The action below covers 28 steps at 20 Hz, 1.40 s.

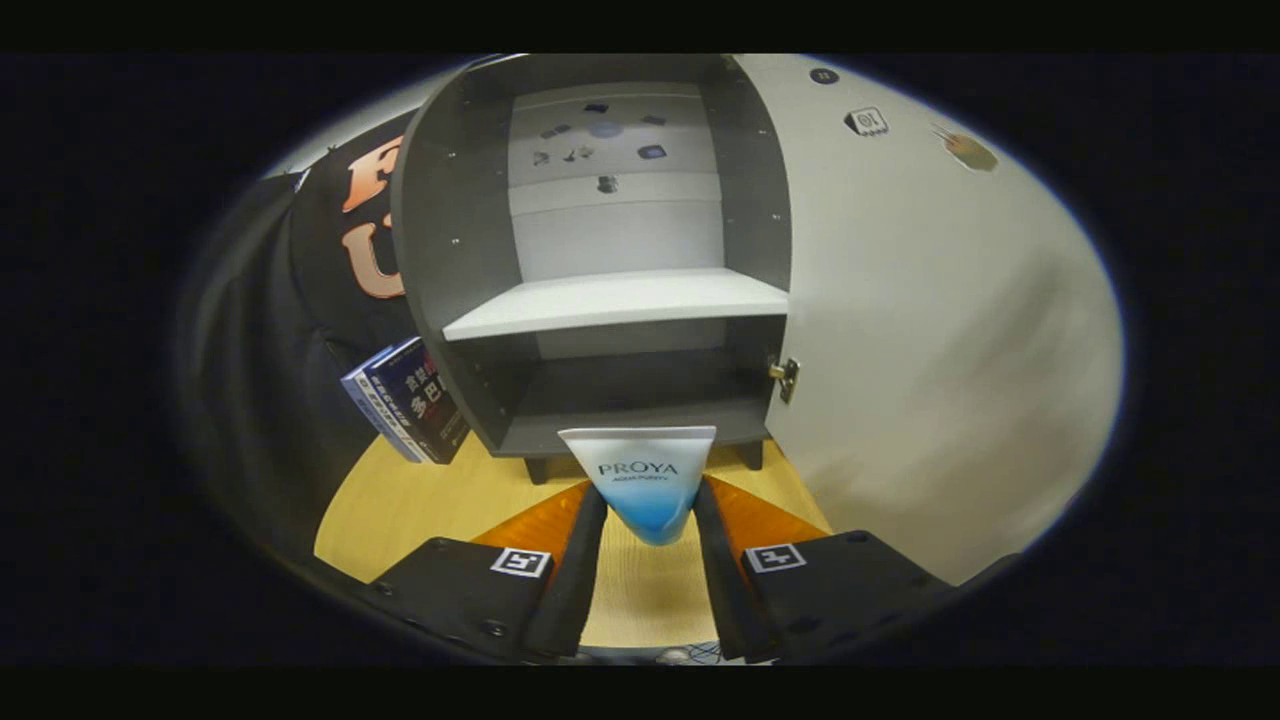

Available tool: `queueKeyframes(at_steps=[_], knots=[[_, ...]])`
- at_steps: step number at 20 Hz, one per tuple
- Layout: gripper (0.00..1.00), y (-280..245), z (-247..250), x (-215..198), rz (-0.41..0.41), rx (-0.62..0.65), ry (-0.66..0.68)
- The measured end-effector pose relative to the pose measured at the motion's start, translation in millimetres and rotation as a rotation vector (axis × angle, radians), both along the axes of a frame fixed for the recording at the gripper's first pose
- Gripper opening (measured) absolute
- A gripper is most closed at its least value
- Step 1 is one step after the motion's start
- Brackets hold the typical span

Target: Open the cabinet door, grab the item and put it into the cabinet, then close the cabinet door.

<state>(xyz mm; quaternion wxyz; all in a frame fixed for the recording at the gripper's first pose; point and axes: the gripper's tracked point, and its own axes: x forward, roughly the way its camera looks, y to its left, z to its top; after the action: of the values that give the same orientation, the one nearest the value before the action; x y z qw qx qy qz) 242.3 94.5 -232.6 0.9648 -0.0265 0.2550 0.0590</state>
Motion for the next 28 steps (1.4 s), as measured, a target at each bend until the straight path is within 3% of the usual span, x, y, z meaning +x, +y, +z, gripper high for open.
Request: queueKeyframes(at_steps=[16,21,28], knots=[[0.57,71,159,144,0.100,-0.030,-0.157],[0.57,75,168,189,0.107,-0.010,-0.151],[0.57,65,141,239,0.091,0.006,-0.100]])
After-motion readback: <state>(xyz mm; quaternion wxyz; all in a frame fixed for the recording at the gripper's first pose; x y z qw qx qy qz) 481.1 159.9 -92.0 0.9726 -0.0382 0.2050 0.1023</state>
